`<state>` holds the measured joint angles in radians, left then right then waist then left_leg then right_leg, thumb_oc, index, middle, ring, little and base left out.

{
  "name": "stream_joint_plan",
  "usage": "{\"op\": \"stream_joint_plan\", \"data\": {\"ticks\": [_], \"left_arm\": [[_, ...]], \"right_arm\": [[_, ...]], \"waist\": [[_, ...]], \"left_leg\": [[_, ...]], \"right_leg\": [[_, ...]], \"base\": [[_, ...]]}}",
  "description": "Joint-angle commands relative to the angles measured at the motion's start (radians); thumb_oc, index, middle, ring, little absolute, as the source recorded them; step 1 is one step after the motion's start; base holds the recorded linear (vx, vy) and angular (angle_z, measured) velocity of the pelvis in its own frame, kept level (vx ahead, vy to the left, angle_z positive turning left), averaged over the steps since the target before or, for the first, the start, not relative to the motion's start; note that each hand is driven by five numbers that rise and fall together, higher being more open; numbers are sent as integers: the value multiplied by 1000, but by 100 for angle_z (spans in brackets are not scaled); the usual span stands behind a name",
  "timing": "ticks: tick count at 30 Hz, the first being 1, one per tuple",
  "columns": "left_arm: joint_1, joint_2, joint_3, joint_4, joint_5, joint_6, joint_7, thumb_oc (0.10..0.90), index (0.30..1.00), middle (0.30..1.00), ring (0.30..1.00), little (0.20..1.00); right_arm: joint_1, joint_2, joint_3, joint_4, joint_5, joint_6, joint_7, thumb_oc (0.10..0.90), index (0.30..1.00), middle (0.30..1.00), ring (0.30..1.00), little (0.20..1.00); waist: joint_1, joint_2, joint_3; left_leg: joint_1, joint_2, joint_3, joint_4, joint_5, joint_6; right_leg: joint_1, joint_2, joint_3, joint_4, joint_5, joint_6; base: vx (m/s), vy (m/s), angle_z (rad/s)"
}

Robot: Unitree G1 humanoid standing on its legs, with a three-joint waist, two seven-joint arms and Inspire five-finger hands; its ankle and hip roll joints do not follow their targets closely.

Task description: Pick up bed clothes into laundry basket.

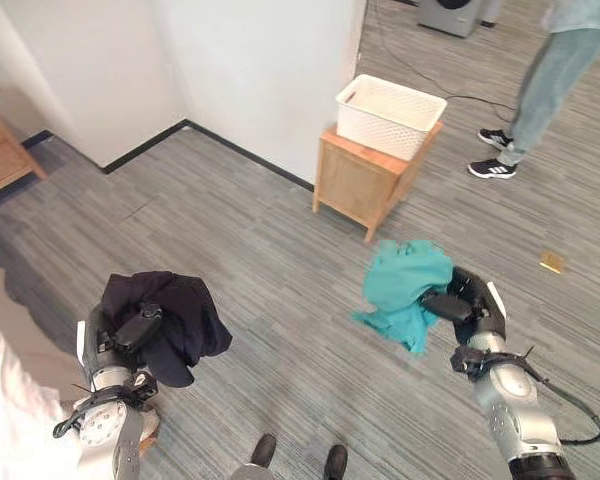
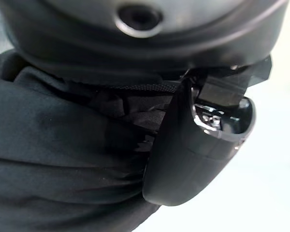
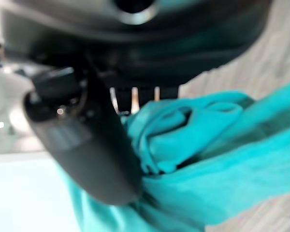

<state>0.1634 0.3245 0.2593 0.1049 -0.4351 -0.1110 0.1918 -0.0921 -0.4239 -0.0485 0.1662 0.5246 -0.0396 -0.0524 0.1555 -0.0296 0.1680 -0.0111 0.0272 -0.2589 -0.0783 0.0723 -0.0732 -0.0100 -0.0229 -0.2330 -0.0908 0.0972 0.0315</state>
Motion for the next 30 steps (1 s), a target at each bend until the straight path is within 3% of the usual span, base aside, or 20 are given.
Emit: {"op": "stream_joint_plan", "data": {"ticks": [1, 5, 7, 8, 9, 12, 13, 15, 16, 18, 21, 22, 23, 24, 25, 26, 28, 29, 30], "left_arm": [[-43, 100, 69, -92, -9, -97, 8, 400, 300, 300, 300, 300], [-18, 91, 117, -61, -38, -109, 21, 400, 300, 300, 300, 300], [-15, 95, 139, -43, -51, -110, 40, 400, 300, 300, 300, 300], [-16, 95, 140, -42, -51, -111, 40, 400, 300, 300, 300, 300], [-13, 97, 144, -46, -42, -107, 50, 400, 300, 300, 300, 300], [-15, 114, 152, -50, -20, -105, 56, 400, 300, 300, 300, 300], [-18, 121, 156, -68, -18, -105, 53, 400, 300, 300, 300, 300], [-45, 135, 156, -98, -52, -114, 43, 400, 300, 300, 300, 300], [-44, 135, 156, -100, -52, -113, 43, 400, 300, 300, 300, 300], [-85, 157, 144, -100, -64, -117, 40, 400, 300, 300, 300, 300], [-125, 188, 143, -105, -56, -127, 40, 400, 300, 300, 300, 300], [-111, 194, 168, -113, -44, -140, 37, 400, 300, 300, 300, 300], [-111, 194, 169, -114, -44, -140, 37, 400, 300, 300, 300, 300], [-94, 201, 184, -117, -39, -135, 37, 400, 300, 300, 300, 300], [-93, 200, 186, -119, -38, -134, 37, 400, 300, 300, 300, 300], [-78, 204, 207, -110, -38, -129, 45, 400, 300, 300, 300, 300], [-69, 213, 231, -131, -54, -130, 43, 400, 300, 300, 300, 300], [-68, 207, 231, -124, -57, -130, 51, 400, 300, 300, 300, 300], [-87, 212, 228, -117, -64, -137, 59, 400, 300, 300, 300, 300]], "right_arm": [[-62, -17, -8, -114, 22, -122, -6, 400, 300, 300, 300, 300], [-62, 14, -3, -116, 15, -123, -9, 400, 300, 300, 300, 300], [-61, 40, -2, -113, 7, -121, -12, 400, 300, 300, 300, 300], [-62, 40, -1, -113, 7, -121, -12, 400, 300, 300, 300, 300], [-64, 56, 13, -114, -7, -118, -11, 400, 300, 300, 300, 300], [-53, 69, 27, -104, -14, -107, -2, 400, 300, 300, 300, 300], [-46, 67, 25, -101, -13, -98, 3, 400, 300, 300, 300, 300], [-28, 51, 20, -94, 2, -92, 5, 400, 300, 300, 300, 300], [-28, 51, 20, -94, 2, -92, 5, 400, 300, 300, 300, 300], [-32, 39, 15, -85, 4, -97, -10, 400, 300, 300, 300, 300], [-19, 39, -3, -91, -2, -103, -13, 400, 300, 300, 300, 300], [1, 40, -20, -93, -3, -114, -5, 400, 300, 300, 300, 300], [0, 39, -19, -91, -3, -115, -4, 400, 300, 300, 300, 300], [2, 38, -18, -83, 6, -114, -3, 400, 300, 300, 300, 300], [1, 38, -17, -82, 6, -115, -3, 400, 300, 300, 300, 300], [7, 40, -16, -81, 26, -124, -9, 400, 300, 300, 300, 300], [-7, 36, -15, -81, 65, -138, -16, 400, 300, 300, 300, 300], [-15, 27, -16, -84, 60, -146, -32, 400, 300, 300, 300, 300], [-37, 16, -20, -82, 62, -142, -43, 400, 300, 300, 300, 300]], "waist": [[-12, -16, -96], [6, -21, -83], [7, 2, -54], [9, 0, -53], [5, 16, -33], [-11, 33, -6], [-21, 33, -4], [-67, 21, -10], [-67, 27, -10], [-98, 28, -8], [-128, 26, -20], [-134, 22, -40], [-140, 20, -41], [-141, 25, -50], [-147, 20, -54], [-141, 10, -49], [-98, -42, -14], [-68, -60, 14], [-43, -71, 39]], "left_leg": [[0, -41, 116, 34, -86, 32], [-25, -61, 125, 108, -130, 46], [-15, -63, 129, 147, -172, 80], [-18, -66, 132, 151, -174, 82], [10, -58, 151, 153, -195, 99], [65, -42, 166, 140, -207, 106], [90, -32, 163, 128, -213, 103], [178, -6, 130, 81, -248, 72], [182, 1, 129, 77, -249, 71], [227, 50, 104, 62, -277, 32], [297, 130, 87, 68, -295, -16], [295, 214, 67, 216, -184, -67], [288, 212, 60, 217, -181, -68], [266, 238, 68, 316, -53, -75], [259, 235, 60, 313, -46, -77], [189, 262, 81, 491, 91, -63], [-12, 195, 53, 766, 82, 13], [-90, 147, 55, 853, 47, 29], [-182, 99, 56, 906, 1, 45]], "right_leg": [[42, -90, -3, 41, -127, 93], [33, -114, -5, 89, -148, 100], [-56, -148, 7, 328, -156, 118], [-69, -153, 13, 348, -164, 120], [-134, -185, -1, 510, -93, 151], [-213, -198, -9, 619, -54, 169], [-247, -206, -16, 594, -54, 168], [-304, -203, -11, 389, -57, 155], [-296, -196, -15, 380, -55, 154], [-325, -196, 16, 179, -12, 175], [-348, -211, 20, 87, 39, 203], [-326, -199, -4, 134, 66, 196], [-328, -203, -8, 133, 69, 194], [-306, -169, -8, 157, 44, 174], [-310, -174, -12, 157, 47, 170], [-259, -129, 3, 175, 4, 125], [-166, -96, 5, 161, -48, 57], [-116, -77, 21, 158, -74, 35], [-88, -71, 34, 150, -85, 36]], "base": [[16, 94, -3], [20, 112, -4], [40, 219, -17], [68, 213, -17], [49, 144, -16], [207, 150, -36], [432, -36, -16], [568, -71, 4], [385, -82, 11], [475, -122, 31], [792, -212, 47], [919, -285, 53], [945, -297, 68], [235, -91, 62], [571, -236, 77], [473, -305, 41], [634, -447, 4], [571, -372, -43], [800, -253, -19]]}}
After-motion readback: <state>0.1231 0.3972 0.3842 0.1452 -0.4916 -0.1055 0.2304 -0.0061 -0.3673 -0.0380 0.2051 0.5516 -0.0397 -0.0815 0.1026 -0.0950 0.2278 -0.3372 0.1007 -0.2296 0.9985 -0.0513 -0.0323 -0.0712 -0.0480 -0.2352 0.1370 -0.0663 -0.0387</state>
